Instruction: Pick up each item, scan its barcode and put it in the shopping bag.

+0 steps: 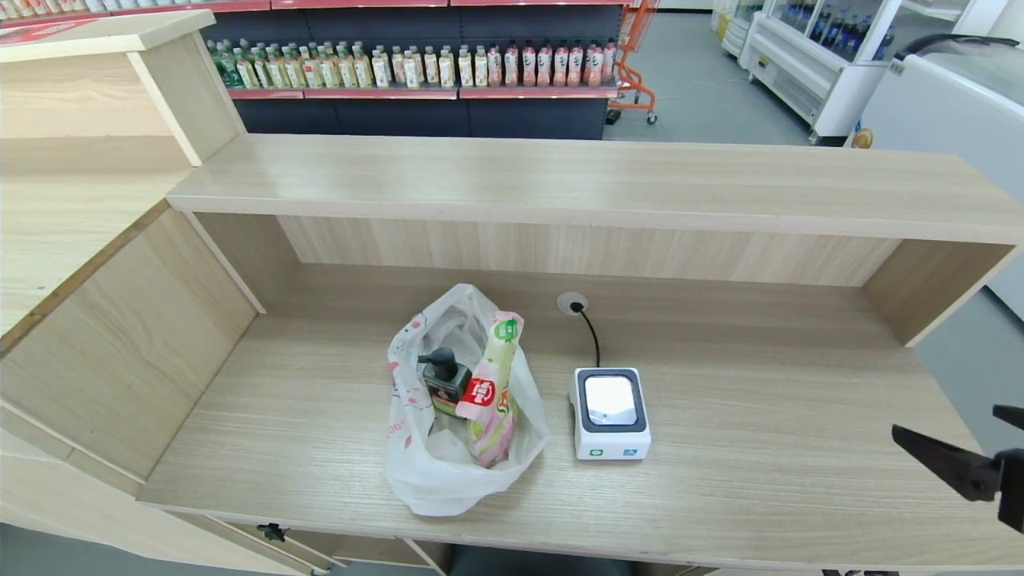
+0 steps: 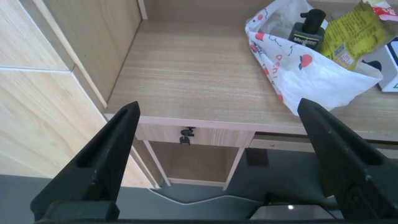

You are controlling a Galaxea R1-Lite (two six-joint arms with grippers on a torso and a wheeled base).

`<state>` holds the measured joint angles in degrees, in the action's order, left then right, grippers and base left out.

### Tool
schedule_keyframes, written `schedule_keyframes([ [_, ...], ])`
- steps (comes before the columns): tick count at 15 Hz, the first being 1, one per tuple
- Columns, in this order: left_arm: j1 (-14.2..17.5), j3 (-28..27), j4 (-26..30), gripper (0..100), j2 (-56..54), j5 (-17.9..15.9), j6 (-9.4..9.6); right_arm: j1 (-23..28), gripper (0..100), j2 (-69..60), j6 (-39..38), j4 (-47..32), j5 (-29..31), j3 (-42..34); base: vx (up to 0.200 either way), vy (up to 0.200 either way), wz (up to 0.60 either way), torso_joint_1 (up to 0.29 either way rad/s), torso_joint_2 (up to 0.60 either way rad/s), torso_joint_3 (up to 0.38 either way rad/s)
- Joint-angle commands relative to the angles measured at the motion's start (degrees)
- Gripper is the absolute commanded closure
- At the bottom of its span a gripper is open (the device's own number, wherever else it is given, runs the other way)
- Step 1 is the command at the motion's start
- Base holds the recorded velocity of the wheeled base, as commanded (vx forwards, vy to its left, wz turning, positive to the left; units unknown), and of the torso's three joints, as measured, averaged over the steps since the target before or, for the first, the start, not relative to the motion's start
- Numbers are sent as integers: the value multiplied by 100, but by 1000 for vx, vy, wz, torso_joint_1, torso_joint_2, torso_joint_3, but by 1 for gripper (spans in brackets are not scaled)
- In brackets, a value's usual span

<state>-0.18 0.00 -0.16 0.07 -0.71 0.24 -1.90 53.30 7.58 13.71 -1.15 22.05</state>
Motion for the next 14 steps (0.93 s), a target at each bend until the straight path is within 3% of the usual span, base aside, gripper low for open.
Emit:
schedule_keyframes([
  [1, 1, 0, -2, 0, 1, 0, 2, 14, 0, -1216, -81, -9, 79, -702, 0, 0, 0, 0, 0, 0],
  [4, 1, 0, -2, 0, 1, 0, 2, 331, 0, -2227, -55, -53, 0, -1344, 0, 0, 0, 0, 0, 0],
  [6, 1, 0, -2, 0, 1, -8, 2, 674, 0, -2684, -55, -71, -360, -1643, 0, 0, 0, 0, 0, 0],
  [11, 1, 0, -2, 0, 1, 0, 2, 682, 0, -3220, 68, -343, -404, -1871, 0, 0, 0, 0, 0, 0],
  [14, 1, 0, -2, 0, 1, 0, 2, 674, 0, -4644, 68, -1600, -509, -1854, 0, 0, 0, 0, 0, 0],
])
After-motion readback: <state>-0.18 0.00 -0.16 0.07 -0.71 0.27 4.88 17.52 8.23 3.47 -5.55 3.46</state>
